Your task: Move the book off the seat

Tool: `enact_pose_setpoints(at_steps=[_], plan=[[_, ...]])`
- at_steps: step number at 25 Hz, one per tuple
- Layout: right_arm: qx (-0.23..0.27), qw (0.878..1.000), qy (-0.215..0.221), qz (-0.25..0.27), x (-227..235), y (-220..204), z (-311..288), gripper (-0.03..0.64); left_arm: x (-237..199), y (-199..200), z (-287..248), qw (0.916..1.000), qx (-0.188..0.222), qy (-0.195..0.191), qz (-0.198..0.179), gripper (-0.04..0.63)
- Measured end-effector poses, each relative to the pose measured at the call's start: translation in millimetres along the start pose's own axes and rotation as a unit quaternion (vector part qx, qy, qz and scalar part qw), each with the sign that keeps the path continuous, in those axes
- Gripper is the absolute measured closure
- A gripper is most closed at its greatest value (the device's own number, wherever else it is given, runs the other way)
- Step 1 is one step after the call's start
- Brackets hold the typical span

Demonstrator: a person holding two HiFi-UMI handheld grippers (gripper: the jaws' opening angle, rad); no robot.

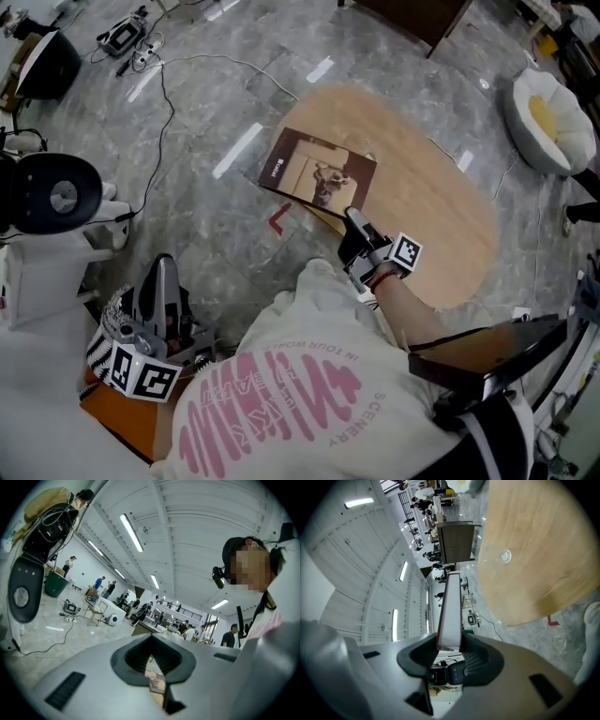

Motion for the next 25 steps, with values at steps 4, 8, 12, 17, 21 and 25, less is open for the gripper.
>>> enact_pose_setpoints(at_steps=[4,8,12,17,21,25], plan=[[0.004,1.0,-0.023,-0.007,22.9,8.9,0.2,0.458,-6.0,-7.4,-4.1,0.9995,-0.021,0.02,0.007,0.588],[-0.004,0.999,-0.04,-0.015,37.9,15.6,-2.9,0.458,-7.8,-10.8,-8.3,0.9986,-0.036,0.037,0.009,0.588],[-0.023,0.997,-0.071,-0.014,53.9,21.1,-2.6,0.457,-9.8,-11.3,-14.1,0.9975,-0.044,0.053,0.014,0.588],[-0.033,0.994,-0.104,-0.021,71.6,21.4,1.4,0.459,-13.0,-11.6,-15.4,0.9961,-0.05,0.071,0.016,0.588],[-0.042,0.989,-0.138,-0.021,84.1,23.3,7.2,0.457,-17.2,-12.9,-15.0,0.9944,-0.059,0.084,0.022,0.588],[-0.035,0.986,-0.162,-0.031,98.4,26.3,10.4,0.459,-20.0,-10.2,-16.6,0.9935,-0.06,0.094,0.021,0.588]])
Point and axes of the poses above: the fingertips, and each gripper's own axes: z backward along the fingers, x to its right, y out of its top, the point moved 8 cm from there along z, backward along the fingers, and after that the axes turned 9 degrees about -x, right-handed, at the moved point
